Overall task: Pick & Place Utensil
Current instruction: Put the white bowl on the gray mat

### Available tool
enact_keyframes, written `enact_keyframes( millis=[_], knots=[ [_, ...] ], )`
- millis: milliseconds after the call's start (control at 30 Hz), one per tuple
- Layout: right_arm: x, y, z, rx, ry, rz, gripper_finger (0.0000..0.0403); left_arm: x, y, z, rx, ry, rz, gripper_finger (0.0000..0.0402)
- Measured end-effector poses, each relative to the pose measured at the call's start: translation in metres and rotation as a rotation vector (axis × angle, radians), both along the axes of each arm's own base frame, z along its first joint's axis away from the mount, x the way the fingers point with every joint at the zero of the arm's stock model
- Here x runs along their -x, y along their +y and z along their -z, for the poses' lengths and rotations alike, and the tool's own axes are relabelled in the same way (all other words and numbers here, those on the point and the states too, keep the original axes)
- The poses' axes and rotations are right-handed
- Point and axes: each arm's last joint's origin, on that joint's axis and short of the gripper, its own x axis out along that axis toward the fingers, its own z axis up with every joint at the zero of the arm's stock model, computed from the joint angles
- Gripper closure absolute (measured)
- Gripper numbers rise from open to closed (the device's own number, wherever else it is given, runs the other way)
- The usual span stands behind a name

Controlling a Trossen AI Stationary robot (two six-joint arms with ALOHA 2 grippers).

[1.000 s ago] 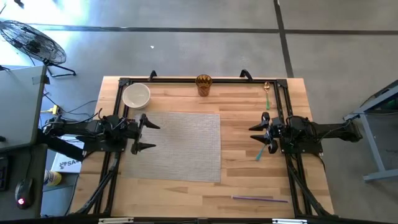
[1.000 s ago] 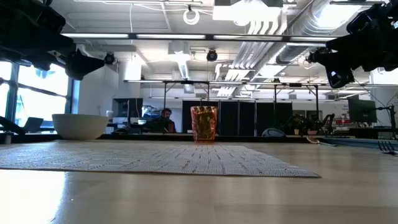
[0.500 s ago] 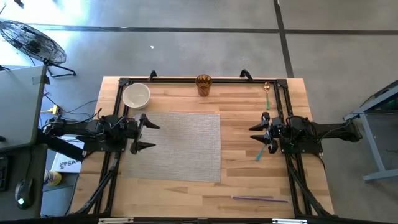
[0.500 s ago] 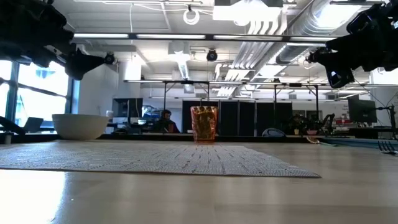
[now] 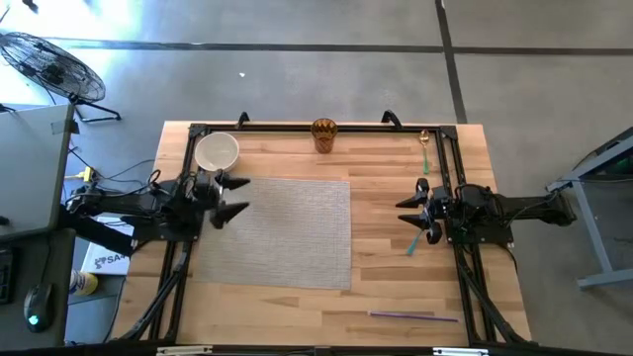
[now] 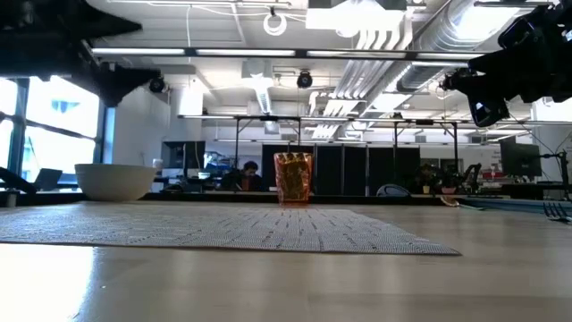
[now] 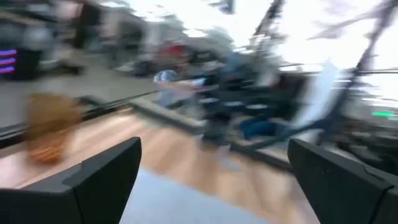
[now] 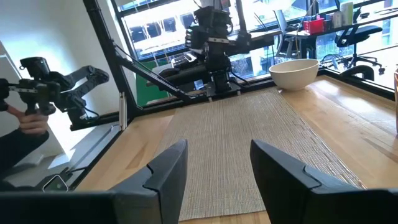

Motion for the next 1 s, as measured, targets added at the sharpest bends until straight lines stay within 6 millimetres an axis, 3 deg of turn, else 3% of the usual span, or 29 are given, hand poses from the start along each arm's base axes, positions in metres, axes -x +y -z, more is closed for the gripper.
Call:
enact_keyframes(
  millis=[200,433,567,800,1000],
  knots=[
    [0.000,0.000,0.000,0.000,0.000,0.000,0.0233,-0.010,0.001,0.000,0.062,0.033,-0.036,0.0002],
    [0.000,0.000,0.000,0.000,0.000,0.000,0.0233,-0.027,0.008,-0.010,0.076,0.189,-0.387,0.0002],
    [0.000,0.000,0.000,0.000,0.000,0.000,0.0233,-0.039,0.008,-0.012,0.040,0.310,-0.435,0.0002],
    [0.000,0.000,0.000,0.000,0.000,0.000,0.0233,-0.057,0.008,-0.038,0.005,0.415,-0.453,0.0002],
    [0.000,0.000,0.000,0.000,0.000,0.000,0.0233,-0.055,0.009,-0.065,0.030,0.581,-0.549,0.0002]
  ],
)
